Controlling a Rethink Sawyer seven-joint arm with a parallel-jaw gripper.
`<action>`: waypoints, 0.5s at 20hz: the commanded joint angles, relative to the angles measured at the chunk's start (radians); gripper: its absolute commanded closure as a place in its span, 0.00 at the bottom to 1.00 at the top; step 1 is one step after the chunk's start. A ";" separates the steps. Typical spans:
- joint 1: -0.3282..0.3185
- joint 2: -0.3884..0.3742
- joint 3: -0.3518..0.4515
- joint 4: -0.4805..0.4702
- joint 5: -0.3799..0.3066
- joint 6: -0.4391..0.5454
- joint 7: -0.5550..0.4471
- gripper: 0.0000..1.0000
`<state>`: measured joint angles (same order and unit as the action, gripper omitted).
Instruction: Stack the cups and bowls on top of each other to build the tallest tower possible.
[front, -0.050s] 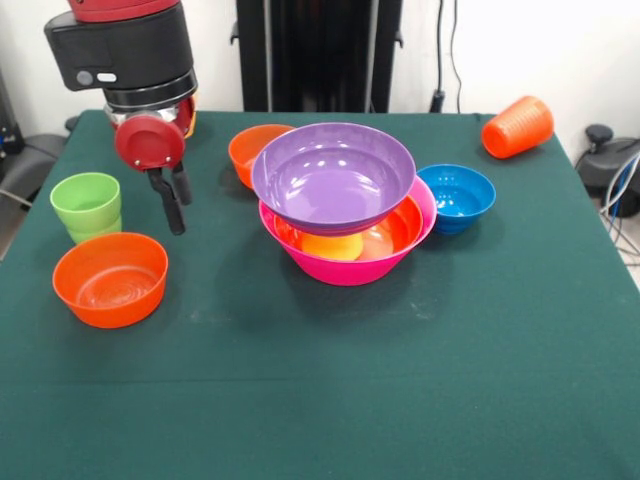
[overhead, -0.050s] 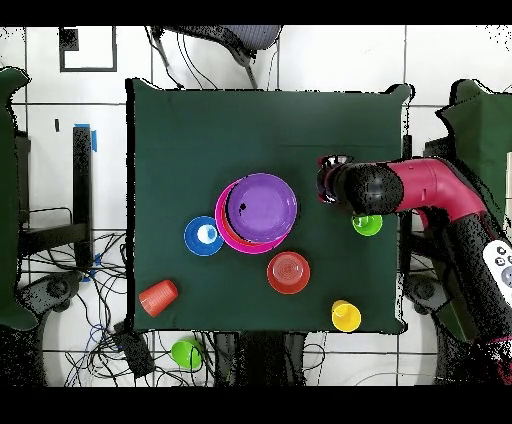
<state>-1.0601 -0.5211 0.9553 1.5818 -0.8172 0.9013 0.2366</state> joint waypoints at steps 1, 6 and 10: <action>0.028 0.064 -0.061 -0.097 -0.044 0.151 -0.315 0.00; 0.020 0.084 -0.064 -0.120 -0.044 0.174 -0.345 0.00; 0.018 0.097 -0.067 -0.137 -0.048 0.180 -0.364 0.00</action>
<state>-1.0601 -0.4732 0.9470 1.5192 -0.8173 0.9605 0.1746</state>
